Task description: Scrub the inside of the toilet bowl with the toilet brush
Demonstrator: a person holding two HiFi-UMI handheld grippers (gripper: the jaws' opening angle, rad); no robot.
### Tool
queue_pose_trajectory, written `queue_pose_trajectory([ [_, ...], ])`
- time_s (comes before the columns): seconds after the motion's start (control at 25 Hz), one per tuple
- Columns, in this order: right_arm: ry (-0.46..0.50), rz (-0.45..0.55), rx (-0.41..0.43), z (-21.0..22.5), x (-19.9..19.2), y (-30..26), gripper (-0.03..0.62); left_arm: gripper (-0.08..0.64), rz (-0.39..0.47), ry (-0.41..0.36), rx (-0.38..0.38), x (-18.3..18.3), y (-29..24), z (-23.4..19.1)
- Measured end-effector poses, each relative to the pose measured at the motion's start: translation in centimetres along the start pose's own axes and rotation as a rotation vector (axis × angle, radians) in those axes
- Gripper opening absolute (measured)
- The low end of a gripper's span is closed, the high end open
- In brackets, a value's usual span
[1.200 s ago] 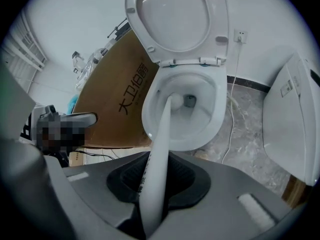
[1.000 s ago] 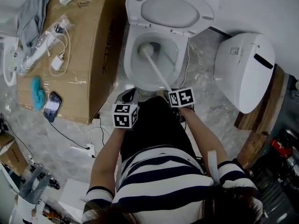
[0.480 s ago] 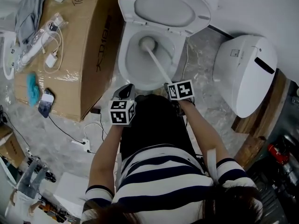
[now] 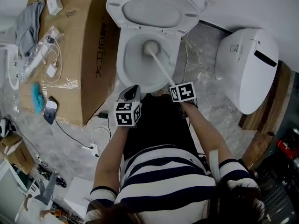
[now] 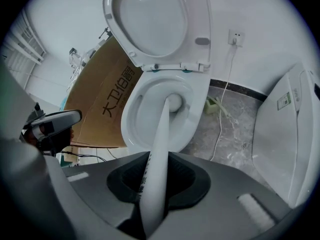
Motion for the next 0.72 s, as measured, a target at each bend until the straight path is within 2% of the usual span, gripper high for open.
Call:
queue_pose_trajectory([
  [0.2,-0.033,-0.014,-0.023,0.2,-1.2,0.2,0.083,0.000,-0.015,-0.032,-0.047,0.4,-0.8,0.3],
  [0.36,-0.076,-0.007,-0.031,-0.9,-1.9,0.5,0.083,0.000,-0.032,-0.093,-0.084,0.7,-1.2,-0.2],
  [0.72,-0.177,-0.014,-0.022,-3.5,-5.0,0.4,0.083,0.000,-0.052,-0.138,-0.091,0.1,-0.2,-2.9],
])
Point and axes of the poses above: the fingertips, and each gripper's own axes: y backward along the fingers, z to its right, x out of its top, the point moved 3 cm from there along y, backward along the fingers, and after that the axes turned 10 degrees about -y, right-handed, at the moved point
